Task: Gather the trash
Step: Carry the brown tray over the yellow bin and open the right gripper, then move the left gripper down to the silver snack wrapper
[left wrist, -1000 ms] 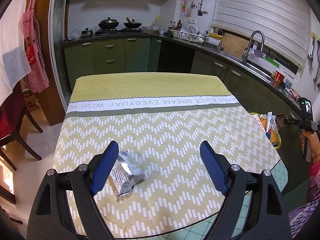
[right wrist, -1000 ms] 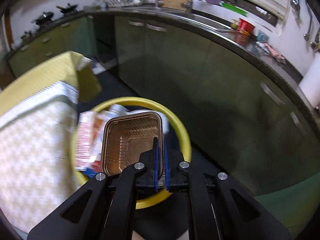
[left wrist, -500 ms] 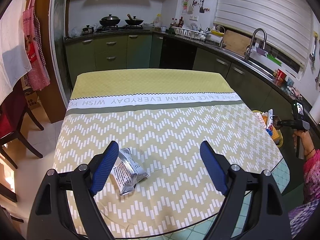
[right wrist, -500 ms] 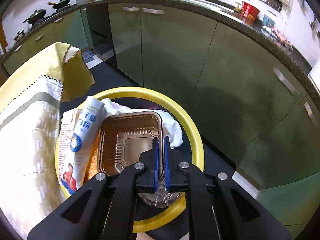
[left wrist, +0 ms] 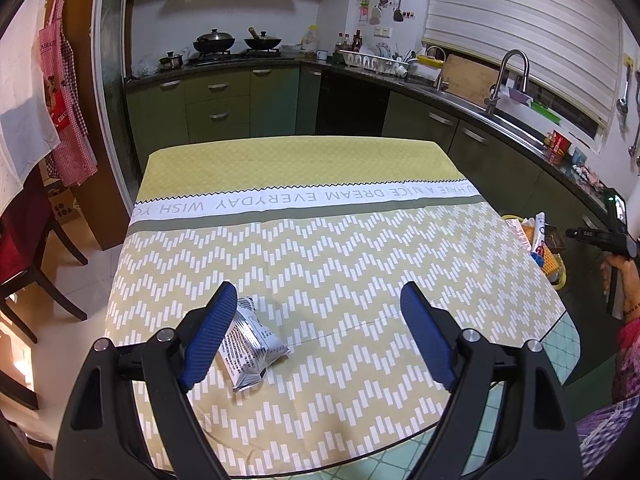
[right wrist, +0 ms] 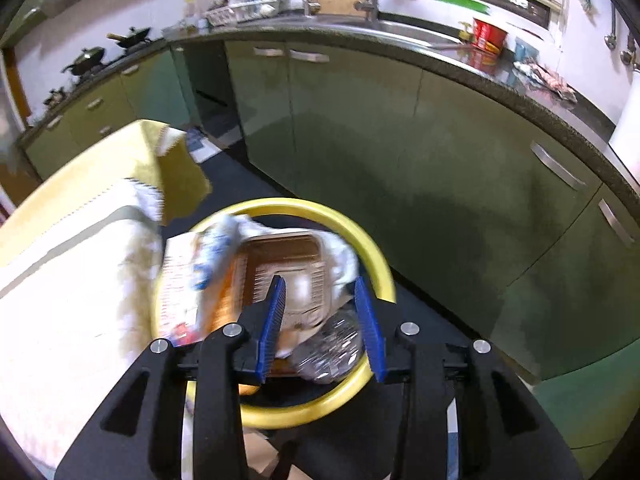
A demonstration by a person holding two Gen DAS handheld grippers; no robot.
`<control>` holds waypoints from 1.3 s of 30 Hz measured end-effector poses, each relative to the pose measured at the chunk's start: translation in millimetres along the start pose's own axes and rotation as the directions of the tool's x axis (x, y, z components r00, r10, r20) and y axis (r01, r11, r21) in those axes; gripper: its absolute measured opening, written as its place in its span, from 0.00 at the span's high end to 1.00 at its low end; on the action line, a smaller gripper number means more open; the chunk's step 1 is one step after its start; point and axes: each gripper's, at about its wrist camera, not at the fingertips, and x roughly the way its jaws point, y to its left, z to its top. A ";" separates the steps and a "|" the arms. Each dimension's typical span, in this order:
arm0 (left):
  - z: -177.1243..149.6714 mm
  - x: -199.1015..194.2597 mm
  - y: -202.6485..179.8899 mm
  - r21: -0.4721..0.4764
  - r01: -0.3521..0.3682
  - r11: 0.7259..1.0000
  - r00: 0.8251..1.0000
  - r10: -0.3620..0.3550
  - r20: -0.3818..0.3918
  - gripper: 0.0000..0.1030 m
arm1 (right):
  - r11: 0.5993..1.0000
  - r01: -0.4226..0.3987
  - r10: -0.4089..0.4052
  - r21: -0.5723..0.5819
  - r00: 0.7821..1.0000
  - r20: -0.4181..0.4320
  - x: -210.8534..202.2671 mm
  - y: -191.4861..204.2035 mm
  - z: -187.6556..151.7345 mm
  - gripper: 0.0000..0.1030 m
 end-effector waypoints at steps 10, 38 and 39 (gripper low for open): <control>-1.9 -11.5 9.7 -0.018 -0.087 0.996 0.996 0.088 0.009 0.17 | 0.968 -0.228 0.235 -0.103 0.970 0.061 -82.3 65.5 -49.1 0.55; -25.4 76.2 51.3 -0.196 -0.248 0.949 0.951 0.199 -0.238 0.15 | 0.806 -0.520 0.526 -0.281 0.848 -0.063 -95.7 174.2 -88.7 0.42; -24.9 77.8 51.9 -0.198 -0.251 0.947 0.950 0.202 -0.239 0.15 | 0.807 -0.520 0.524 -0.279 0.849 -0.065 -94.5 173.8 -88.8 0.42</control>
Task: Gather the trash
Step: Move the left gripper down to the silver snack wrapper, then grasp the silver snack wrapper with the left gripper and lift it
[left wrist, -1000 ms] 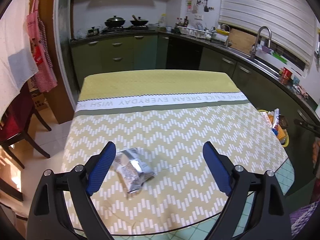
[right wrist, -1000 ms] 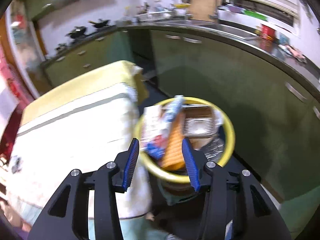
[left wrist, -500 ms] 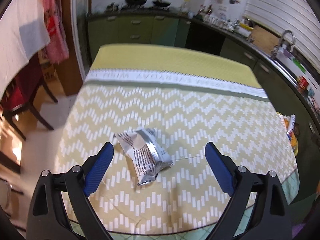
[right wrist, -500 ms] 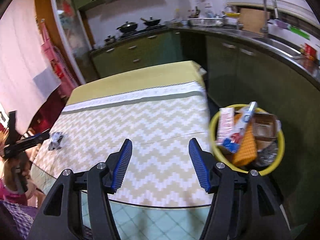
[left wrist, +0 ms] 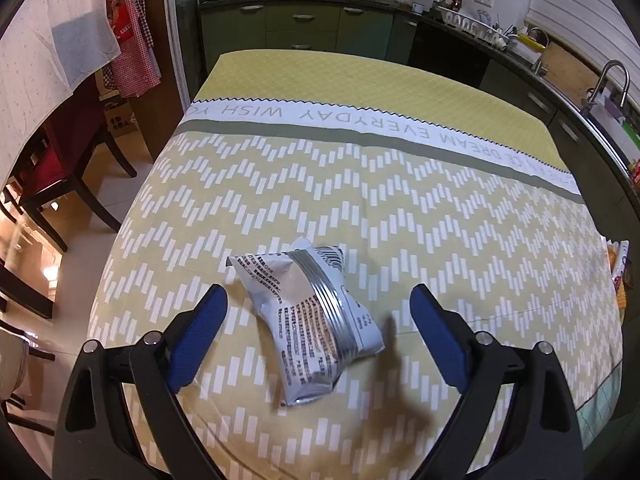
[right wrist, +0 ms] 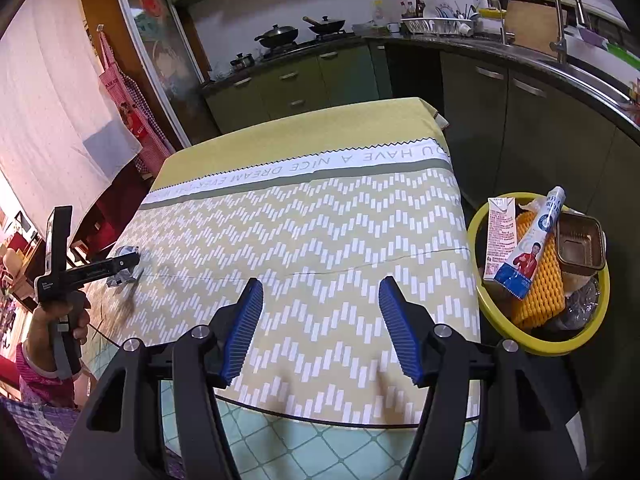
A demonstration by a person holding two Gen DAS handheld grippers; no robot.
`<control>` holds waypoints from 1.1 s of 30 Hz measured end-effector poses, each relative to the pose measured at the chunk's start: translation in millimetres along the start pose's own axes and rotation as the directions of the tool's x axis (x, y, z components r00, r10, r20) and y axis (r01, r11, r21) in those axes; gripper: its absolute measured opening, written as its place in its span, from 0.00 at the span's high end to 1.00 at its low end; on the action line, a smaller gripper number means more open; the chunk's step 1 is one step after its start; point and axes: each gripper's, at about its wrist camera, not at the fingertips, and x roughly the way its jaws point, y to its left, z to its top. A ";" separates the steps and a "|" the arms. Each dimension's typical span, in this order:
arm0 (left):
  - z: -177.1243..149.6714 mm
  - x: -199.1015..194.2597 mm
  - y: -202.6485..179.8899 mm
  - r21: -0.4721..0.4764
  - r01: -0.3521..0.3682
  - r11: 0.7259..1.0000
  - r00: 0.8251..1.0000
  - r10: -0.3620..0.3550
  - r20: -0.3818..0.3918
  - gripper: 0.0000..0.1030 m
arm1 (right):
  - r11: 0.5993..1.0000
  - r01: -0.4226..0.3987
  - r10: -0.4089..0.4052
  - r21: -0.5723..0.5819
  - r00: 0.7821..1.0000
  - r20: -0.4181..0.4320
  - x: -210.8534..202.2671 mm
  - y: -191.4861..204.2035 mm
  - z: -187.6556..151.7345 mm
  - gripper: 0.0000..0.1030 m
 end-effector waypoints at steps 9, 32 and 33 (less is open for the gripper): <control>0.4 12.3 0.2 0.006 -0.029 1.000 0.999 0.029 -0.019 0.24 | 1.000 0.000 0.000 0.009 1.000 -0.009 3.6 -6.0 -0.9 0.41; -4.5 -18.4 -47.1 0.151 -0.004 0.988 1.000 0.005 -0.003 0.58 | 0.999 0.011 -0.010 0.047 1.000 -0.006 4.0 -27.1 -5.3 0.41; -5.4 -23.1 -54.7 0.163 0.006 0.987 1.000 -0.007 0.004 0.58 | 0.999 0.018 -0.018 0.050 1.000 -0.004 2.2 -29.5 -5.4 0.41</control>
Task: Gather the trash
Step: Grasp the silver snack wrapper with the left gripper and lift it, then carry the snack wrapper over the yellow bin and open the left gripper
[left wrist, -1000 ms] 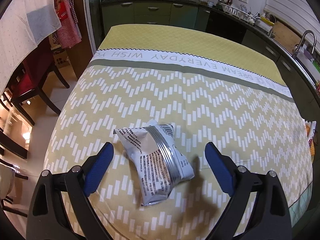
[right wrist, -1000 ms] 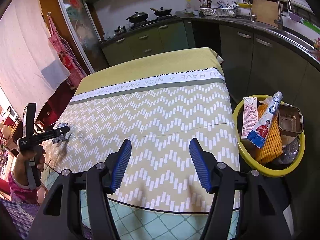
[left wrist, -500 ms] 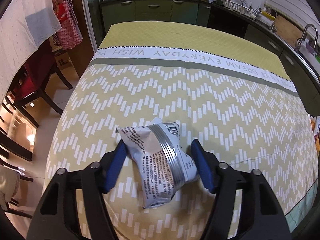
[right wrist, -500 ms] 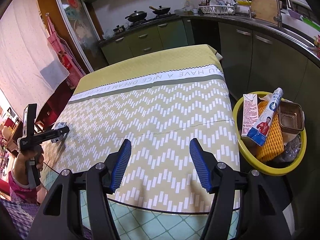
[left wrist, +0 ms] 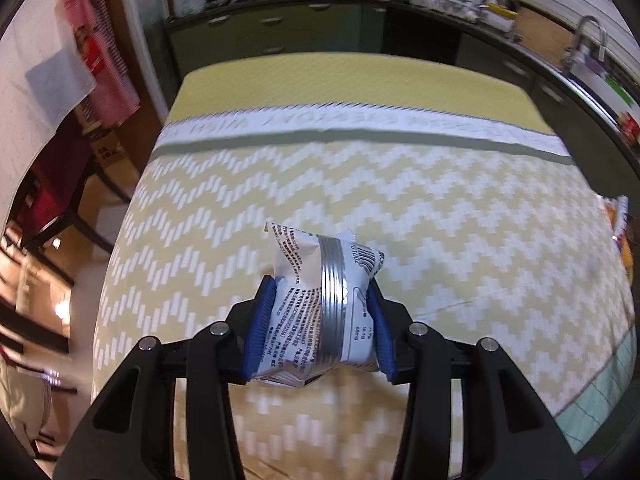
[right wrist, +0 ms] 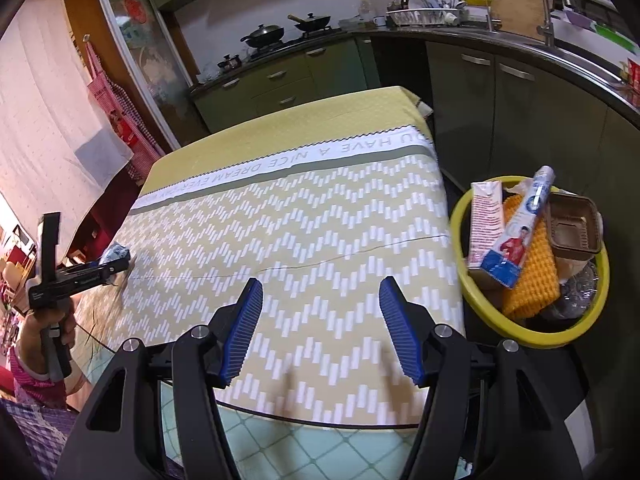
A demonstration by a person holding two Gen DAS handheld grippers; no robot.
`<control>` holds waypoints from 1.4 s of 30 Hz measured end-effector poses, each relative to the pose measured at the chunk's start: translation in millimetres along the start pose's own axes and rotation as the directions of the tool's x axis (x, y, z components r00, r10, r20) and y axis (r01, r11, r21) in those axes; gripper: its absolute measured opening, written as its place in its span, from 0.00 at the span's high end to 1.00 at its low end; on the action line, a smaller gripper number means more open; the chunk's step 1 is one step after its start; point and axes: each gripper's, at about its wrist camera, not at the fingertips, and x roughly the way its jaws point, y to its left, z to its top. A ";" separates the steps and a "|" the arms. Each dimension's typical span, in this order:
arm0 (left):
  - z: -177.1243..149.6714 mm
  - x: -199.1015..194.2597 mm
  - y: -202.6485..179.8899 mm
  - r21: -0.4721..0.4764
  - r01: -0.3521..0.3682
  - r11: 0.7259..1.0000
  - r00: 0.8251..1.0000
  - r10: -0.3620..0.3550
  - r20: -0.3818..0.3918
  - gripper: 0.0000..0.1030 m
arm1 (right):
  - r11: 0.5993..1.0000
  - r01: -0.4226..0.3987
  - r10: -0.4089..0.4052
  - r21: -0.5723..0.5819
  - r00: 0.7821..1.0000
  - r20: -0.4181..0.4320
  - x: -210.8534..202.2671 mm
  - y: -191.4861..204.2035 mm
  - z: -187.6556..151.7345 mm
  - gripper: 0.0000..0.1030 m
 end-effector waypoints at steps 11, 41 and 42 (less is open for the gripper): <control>40.4 -64.3 -171.9 0.401 0.354 0.845 0.915 -0.401 0.037 0.58 | 0.946 0.257 -0.276 0.198 0.958 0.073 -76.1 -91.5 -19.9 0.41; 81.5 41.0 -526.7 0.627 0.607 0.489 0.770 -0.558 -0.310 0.56 | 0.866 0.300 -0.349 0.399 0.936 0.054 -108.2 -183.2 -63.9 0.41; 82.0 41.6 -526.3 0.626 0.605 0.491 0.771 -0.558 -0.307 0.55 | 0.866 0.301 -0.349 0.399 0.936 0.053 -108.1 -183.0 -64.2 0.41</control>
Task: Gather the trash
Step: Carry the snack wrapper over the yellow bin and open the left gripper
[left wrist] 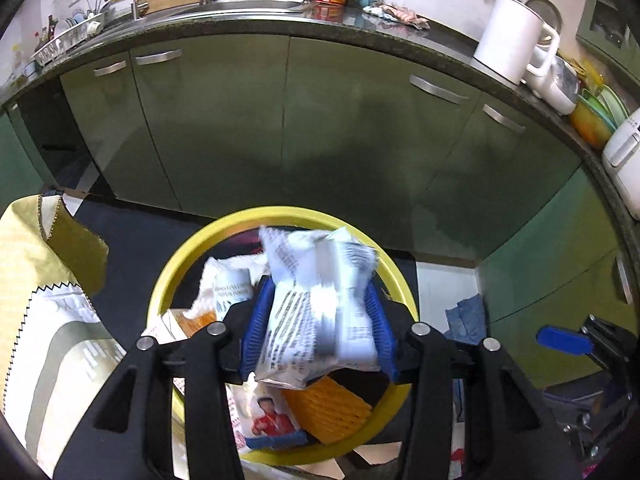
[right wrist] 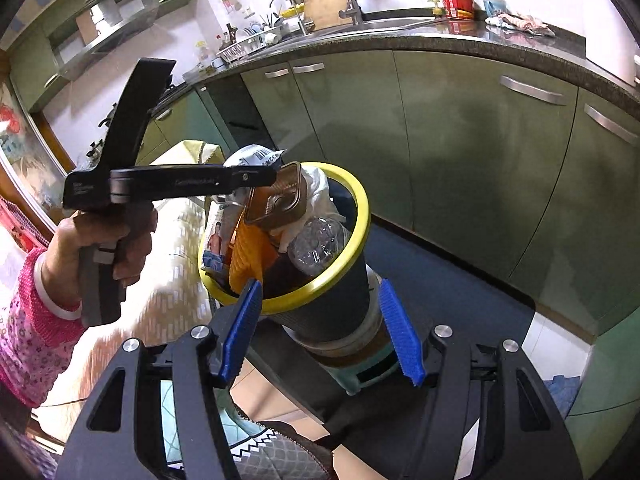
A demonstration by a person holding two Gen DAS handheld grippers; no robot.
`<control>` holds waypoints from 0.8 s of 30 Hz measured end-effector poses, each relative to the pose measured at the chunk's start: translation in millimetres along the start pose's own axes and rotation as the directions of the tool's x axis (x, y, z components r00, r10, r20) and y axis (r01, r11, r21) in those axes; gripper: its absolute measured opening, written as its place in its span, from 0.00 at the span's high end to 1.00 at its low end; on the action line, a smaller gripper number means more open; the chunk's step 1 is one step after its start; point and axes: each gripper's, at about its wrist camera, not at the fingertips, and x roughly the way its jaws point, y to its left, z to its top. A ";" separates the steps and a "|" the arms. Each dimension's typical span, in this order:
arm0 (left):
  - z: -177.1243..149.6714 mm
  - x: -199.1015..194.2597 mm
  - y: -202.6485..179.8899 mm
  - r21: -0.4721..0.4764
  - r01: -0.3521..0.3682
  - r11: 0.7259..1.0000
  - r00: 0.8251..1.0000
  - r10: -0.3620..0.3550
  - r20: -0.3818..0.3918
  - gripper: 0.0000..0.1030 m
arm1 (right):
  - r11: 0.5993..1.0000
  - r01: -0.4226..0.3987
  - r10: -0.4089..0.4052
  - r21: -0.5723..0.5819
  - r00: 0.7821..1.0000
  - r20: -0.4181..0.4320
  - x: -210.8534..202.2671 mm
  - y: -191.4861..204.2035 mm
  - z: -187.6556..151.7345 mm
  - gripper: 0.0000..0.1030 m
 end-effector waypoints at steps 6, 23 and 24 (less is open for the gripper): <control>-2.3 1.3 3.0 0.003 0.004 1.000 1.000 -0.004 -0.002 0.49 | 1.000 0.004 -0.004 -0.002 1.000 0.003 -2.4 3.2 0.5 0.41; -28.7 -76.5 13.0 -0.021 -0.028 0.999 0.991 0.030 0.130 0.23 | 0.999 -0.009 0.009 -0.033 1.000 0.005 -7.1 16.5 2.0 0.41; -38.1 -90.4 12.7 -0.025 -0.048 0.999 0.988 0.051 0.148 0.19 | 0.999 -0.013 0.013 -0.037 1.000 0.005 -7.3 18.3 2.1 0.41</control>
